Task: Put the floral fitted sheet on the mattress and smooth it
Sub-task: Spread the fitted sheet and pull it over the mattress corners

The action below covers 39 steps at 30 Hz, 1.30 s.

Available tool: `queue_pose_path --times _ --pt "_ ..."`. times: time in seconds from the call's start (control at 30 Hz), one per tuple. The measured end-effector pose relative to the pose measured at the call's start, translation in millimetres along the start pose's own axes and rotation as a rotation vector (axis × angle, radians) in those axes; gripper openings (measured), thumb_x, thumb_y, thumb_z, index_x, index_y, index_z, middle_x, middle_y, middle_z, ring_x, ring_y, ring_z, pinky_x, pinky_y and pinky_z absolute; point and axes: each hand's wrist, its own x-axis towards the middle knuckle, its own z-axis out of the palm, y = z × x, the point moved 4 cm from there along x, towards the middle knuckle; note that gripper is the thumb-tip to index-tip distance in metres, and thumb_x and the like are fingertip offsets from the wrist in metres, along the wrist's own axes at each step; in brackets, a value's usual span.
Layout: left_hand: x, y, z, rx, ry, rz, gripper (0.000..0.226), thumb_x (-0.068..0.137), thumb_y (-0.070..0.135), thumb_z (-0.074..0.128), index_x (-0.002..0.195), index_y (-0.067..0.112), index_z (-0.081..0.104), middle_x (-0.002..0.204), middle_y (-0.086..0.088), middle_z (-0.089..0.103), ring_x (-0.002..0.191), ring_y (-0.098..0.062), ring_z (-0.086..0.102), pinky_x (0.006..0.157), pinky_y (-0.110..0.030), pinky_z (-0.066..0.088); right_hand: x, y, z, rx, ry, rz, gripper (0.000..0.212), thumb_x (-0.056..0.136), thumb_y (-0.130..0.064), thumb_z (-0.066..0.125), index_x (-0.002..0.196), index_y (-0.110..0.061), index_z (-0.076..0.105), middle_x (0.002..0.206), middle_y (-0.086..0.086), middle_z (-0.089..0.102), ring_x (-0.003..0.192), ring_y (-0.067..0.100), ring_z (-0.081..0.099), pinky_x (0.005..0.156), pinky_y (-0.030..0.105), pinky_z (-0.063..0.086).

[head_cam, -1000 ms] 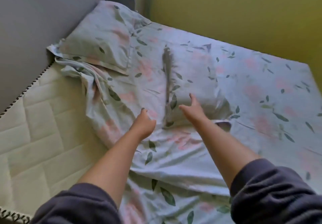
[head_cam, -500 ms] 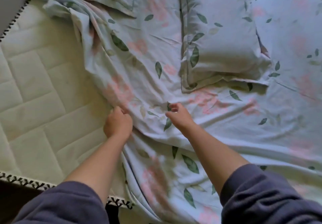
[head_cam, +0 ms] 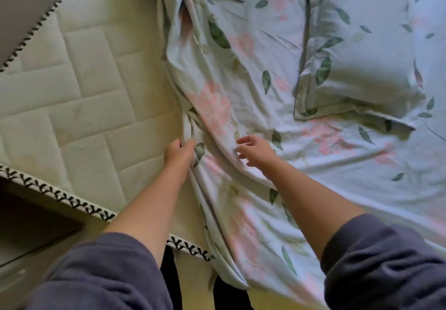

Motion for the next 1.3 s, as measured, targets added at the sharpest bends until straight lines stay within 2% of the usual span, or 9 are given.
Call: queue_pose_path --times 0.13,0.23,0.37,0.43,0.57,0.8,0.97,1.17,1.3 --pt "-10 3 -38 -0.088 -0.086 -0.065 0.015 0.081 0.007 0.055 0.068 0.015 0.056 0.064 -0.002 0.055 0.058 -0.017 0.049 0.053 -0.024 0.038 -7 -48 32 -0.020 -0.046 -0.065 0.026 0.088 -0.009 0.057 0.114 -0.010 0.060 0.101 0.009 0.064 0.084 0.021 0.062 0.064 0.025 0.047" --pt "-8 -7 -62 -0.063 -0.087 -0.106 0.002 0.081 0.010 0.059 0.082 0.010 0.059 0.071 -0.006 0.059 0.058 -0.018 0.053 0.040 -0.018 0.040 -6 -77 69 -0.062 -0.076 -0.105 0.021 0.086 -0.012 0.058 0.106 -0.015 0.062 0.097 0.007 0.065 0.087 0.023 0.063 0.067 0.028 0.047" --pt "9 -27 -82 -0.037 -0.085 -0.178 0.026 0.088 0.035 0.062 0.085 0.010 0.058 0.080 -0.008 0.060 0.078 -0.027 0.059 0.069 -0.030 0.047 3 -91 110 -0.094 -0.076 -0.099 0.013 0.086 -0.011 0.057 0.096 -0.017 0.061 0.090 0.009 0.064 0.072 0.020 0.062 0.052 0.025 0.048" --pt "20 -42 -101 0.132 0.036 -0.189 0.029 0.092 0.030 0.050 0.075 0.007 0.058 0.079 -0.011 0.058 0.077 -0.028 0.052 0.068 -0.031 0.040 7 -91 126 -0.197 -0.084 -0.104 0.016 0.087 -0.014 0.058 0.102 -0.017 0.064 0.102 0.011 0.066 0.089 0.026 0.064 0.069 0.032 0.054" --pt "26 -75 -123 0.419 -0.014 -0.405 0.022 0.088 0.020 0.050 0.102 0.005 0.060 0.096 -0.014 0.062 0.072 -0.026 0.054 0.067 -0.032 0.046 8 -84 146 -0.302 -0.129 -0.087 0.025 0.090 -0.016 0.056 0.112 -0.011 0.065 0.114 0.011 0.064 0.103 0.027 0.060 0.085 0.037 0.049" --pt "78 -23 -106 -0.124 -0.050 -0.099 0.052 0.087 0.022 0.061 0.134 0.008 0.046 0.129 -0.010 0.056 0.114 -0.027 0.055 0.094 -0.029 0.043 28 -86 156 -0.287 -0.061 -0.132 0.027 0.087 -0.012 0.057 0.113 -0.012 0.063 0.104 0.007 0.065 0.095 0.022 0.061 0.085 0.032 0.050" --pt "96 -11 -102 0.359 -0.165 0.125 0.022 0.082 0.023 0.064 0.101 0.012 0.060 0.108 -0.011 0.066 0.093 -0.024 0.059 0.073 -0.025 0.038 39 -87 150 -0.236 0.005 -0.147 0.017 0.090 -0.018 0.054 0.105 -0.016 0.061 0.094 0.000 0.063 0.076 0.012 0.061 0.069 0.026 0.049" --pt "71 -88 -193 0.719 -0.169 -0.137 0.028 0.090 0.026 0.057 0.117 0.017 0.058 0.102 -0.003 0.064 0.082 -0.020 0.057 0.072 -0.033 0.047 41 -114 164 -0.332 -0.054 -0.130 0.023 0.090 -0.016 0.053 0.111 -0.014 0.063 0.107 0.008 0.066 0.100 0.025 0.062 0.090 0.039 0.051" --pt "95 -54 -196 0.736 -0.129 -0.138 0.027 0.082 0.033 0.055 0.104 0.017 0.059 0.095 -0.002 0.062 0.086 -0.024 0.061 0.075 -0.031 0.049 49 -144 192 -0.357 -0.080 -0.192 0.024 0.092 -0.021 0.052 0.114 -0.018 0.061 0.104 -0.001 0.061 0.093 0.017 0.058 0.075 0.027 0.046"
